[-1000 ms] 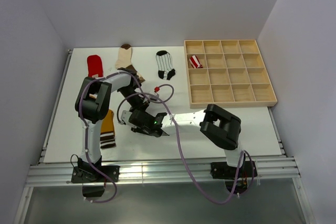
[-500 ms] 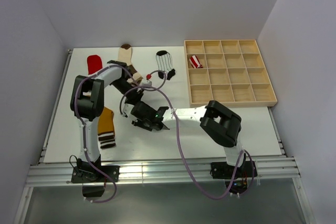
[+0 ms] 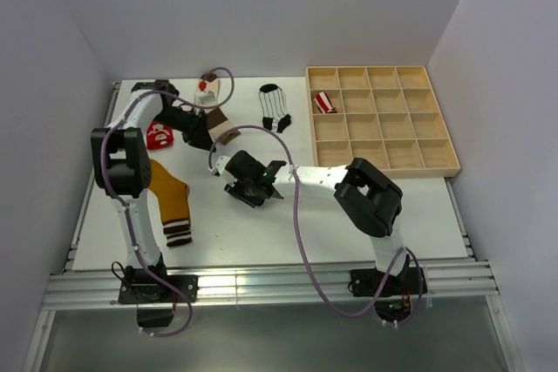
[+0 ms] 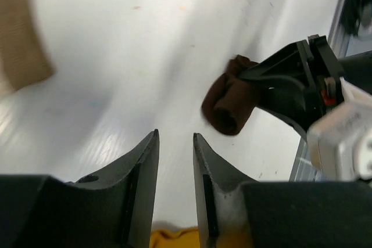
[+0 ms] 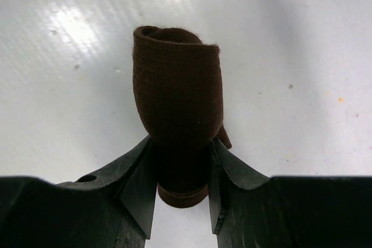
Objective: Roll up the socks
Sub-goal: Pick up the sock at the center of the board, then place the sock in the storage box.
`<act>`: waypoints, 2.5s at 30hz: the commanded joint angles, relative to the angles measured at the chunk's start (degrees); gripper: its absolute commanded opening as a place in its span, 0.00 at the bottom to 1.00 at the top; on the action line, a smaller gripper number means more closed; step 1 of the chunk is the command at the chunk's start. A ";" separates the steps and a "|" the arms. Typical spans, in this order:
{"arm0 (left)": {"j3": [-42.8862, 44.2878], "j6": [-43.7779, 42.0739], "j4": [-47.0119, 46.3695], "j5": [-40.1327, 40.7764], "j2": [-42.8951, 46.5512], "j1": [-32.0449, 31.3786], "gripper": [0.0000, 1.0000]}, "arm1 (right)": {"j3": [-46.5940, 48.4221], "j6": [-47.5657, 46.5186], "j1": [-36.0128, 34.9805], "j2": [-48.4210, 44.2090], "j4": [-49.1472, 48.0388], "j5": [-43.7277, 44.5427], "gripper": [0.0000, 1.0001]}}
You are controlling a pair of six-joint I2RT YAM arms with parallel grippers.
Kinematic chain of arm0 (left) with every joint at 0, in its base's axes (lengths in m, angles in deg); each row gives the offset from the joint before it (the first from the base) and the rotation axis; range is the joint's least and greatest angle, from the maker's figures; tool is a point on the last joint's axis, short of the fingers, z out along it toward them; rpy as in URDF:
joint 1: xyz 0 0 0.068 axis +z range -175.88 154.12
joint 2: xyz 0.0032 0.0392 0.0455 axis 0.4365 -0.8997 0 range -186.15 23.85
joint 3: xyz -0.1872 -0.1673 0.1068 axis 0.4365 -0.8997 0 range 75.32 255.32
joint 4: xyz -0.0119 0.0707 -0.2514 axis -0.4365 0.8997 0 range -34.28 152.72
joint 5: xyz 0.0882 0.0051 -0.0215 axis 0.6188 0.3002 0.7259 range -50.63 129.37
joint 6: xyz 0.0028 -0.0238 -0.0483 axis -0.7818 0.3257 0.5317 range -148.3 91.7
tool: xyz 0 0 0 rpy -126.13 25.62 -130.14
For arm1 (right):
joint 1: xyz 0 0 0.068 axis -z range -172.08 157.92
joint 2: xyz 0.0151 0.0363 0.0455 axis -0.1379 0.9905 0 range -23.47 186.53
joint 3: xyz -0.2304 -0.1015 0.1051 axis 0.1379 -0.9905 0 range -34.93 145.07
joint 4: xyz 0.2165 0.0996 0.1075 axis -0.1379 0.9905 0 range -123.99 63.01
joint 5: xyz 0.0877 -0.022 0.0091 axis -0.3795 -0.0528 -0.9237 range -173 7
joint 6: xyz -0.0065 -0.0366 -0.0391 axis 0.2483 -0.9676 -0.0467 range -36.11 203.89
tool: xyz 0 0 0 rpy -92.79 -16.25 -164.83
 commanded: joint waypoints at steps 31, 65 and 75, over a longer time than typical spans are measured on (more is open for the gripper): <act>1.63 18.30 -5.68 -3.56 17.53 8.99 0.29 | 8.85 8.88 23.28 -12.90 5.67 -8.25 0.00; 2.42 20.85 -8.76 -3.82 16.13 8.90 0.29 | 38.46 -1.93 47.74 16.97 9.01 33.34 0.00; 3.30 19.18 -7.18 -4.00 14.98 9.07 0.29 | 39.43 -3.95 47.91 20.84 9.36 30.18 0.00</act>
